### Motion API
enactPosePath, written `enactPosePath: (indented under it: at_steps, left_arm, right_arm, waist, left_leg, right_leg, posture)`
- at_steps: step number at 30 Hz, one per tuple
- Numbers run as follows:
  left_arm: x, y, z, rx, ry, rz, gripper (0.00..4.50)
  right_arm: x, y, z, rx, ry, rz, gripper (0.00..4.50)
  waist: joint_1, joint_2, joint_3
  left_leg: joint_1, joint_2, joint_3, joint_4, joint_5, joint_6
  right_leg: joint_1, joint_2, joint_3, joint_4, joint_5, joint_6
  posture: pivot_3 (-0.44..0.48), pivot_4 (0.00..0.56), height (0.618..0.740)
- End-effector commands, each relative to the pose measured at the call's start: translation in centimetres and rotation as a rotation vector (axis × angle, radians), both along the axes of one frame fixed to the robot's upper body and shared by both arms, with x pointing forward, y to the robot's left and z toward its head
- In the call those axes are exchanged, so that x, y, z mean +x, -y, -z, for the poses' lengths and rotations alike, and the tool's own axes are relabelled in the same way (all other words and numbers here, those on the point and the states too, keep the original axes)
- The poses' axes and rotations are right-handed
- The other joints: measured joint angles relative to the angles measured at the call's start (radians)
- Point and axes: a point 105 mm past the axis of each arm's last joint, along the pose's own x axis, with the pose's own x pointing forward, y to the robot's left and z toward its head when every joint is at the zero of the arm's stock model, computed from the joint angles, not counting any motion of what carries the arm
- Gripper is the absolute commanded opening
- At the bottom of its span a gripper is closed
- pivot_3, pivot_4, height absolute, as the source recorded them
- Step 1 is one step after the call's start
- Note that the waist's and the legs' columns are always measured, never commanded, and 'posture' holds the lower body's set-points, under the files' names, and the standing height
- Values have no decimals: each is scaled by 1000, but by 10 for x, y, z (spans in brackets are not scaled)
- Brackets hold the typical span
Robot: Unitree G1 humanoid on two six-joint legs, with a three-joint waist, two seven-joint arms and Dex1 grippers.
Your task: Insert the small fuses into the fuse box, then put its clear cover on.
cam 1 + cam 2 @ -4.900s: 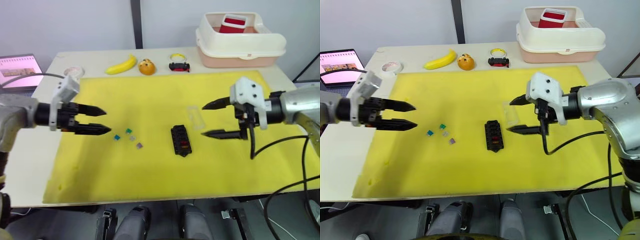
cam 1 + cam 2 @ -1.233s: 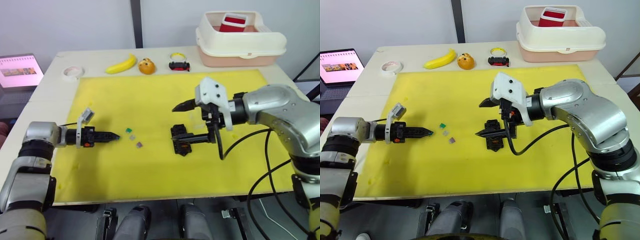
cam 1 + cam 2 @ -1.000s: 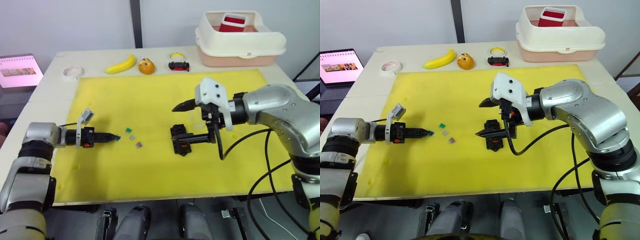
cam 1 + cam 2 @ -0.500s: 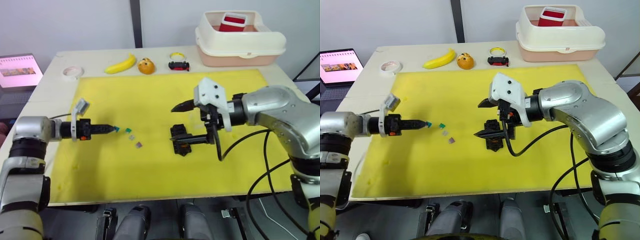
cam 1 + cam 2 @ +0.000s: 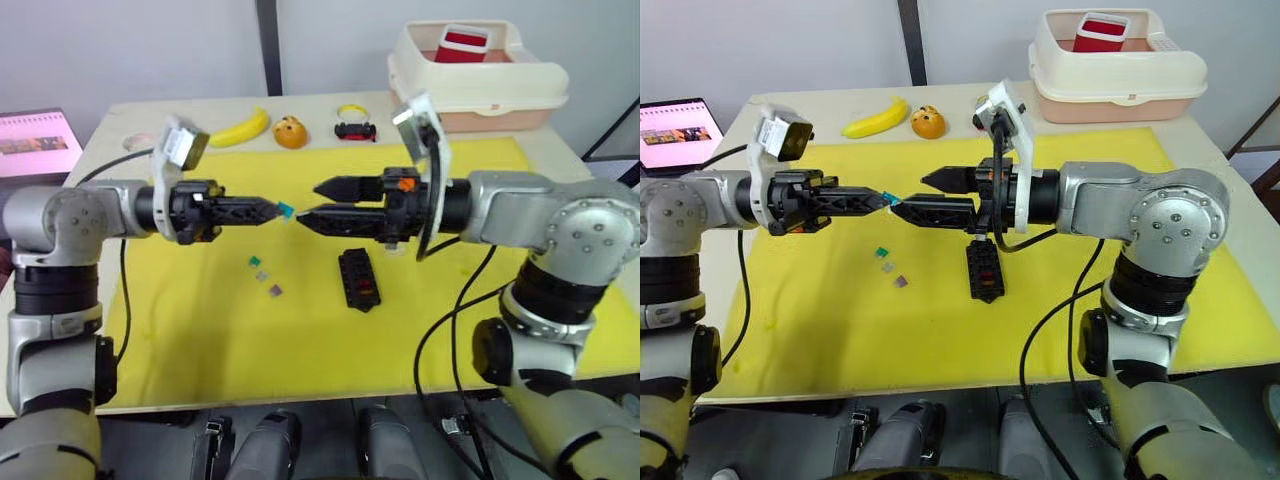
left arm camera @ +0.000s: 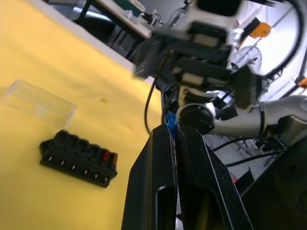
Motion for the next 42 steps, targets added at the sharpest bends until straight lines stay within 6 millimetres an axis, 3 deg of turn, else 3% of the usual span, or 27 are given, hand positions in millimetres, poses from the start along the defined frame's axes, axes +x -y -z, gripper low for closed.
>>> enactPosePath:
  at_steps: [1,4,14,17,42]
  left_arm:
    - [-5,1,-13,-23,69,17,0]
    - [-6,3,-16,-29,78,28,0]
    - [-7,8,-16,-33,89,51,0]
    - [-7,9,-16,-35,87,51,0]
    - [-9,13,-12,-35,86,47,0]
  right_arm:
    - [-5,1,-3,1,14,4,3635]
    - [-7,0,-5,14,5,-8,2303]
    - [-10,-3,-7,18,-14,-17,2303]
    - [-10,-5,-8,17,-20,-12,1533]
    - [-16,-10,-16,29,-48,-27,1533]
  waist:
    - [-1,0,0]
    - [-3,0,0]
    - [-4,0,0]
    - [-4,0,0]
    - [-2,0,0]
  left_leg:
    - [0,0,0,0,0,0]
    - [0,0,0,0,0,0]
    - [0,0,0,0,0,0]
    - [0,0,0,0,0,0]
    - [0,0,1,0,0,0]
  right_leg:
    - [0,0,0,0,0,0]
    - [0,0,0,0,0,0]
    - [0,0,0,0,0,0]
    - [0,0,0,0,0,0]
    - [0,0,0,0,0,0]
  posture:
    - [0,150,740]
    - [0,150,740]
    - [0,150,740]
    - [0,150,740]
    - [0,150,740]
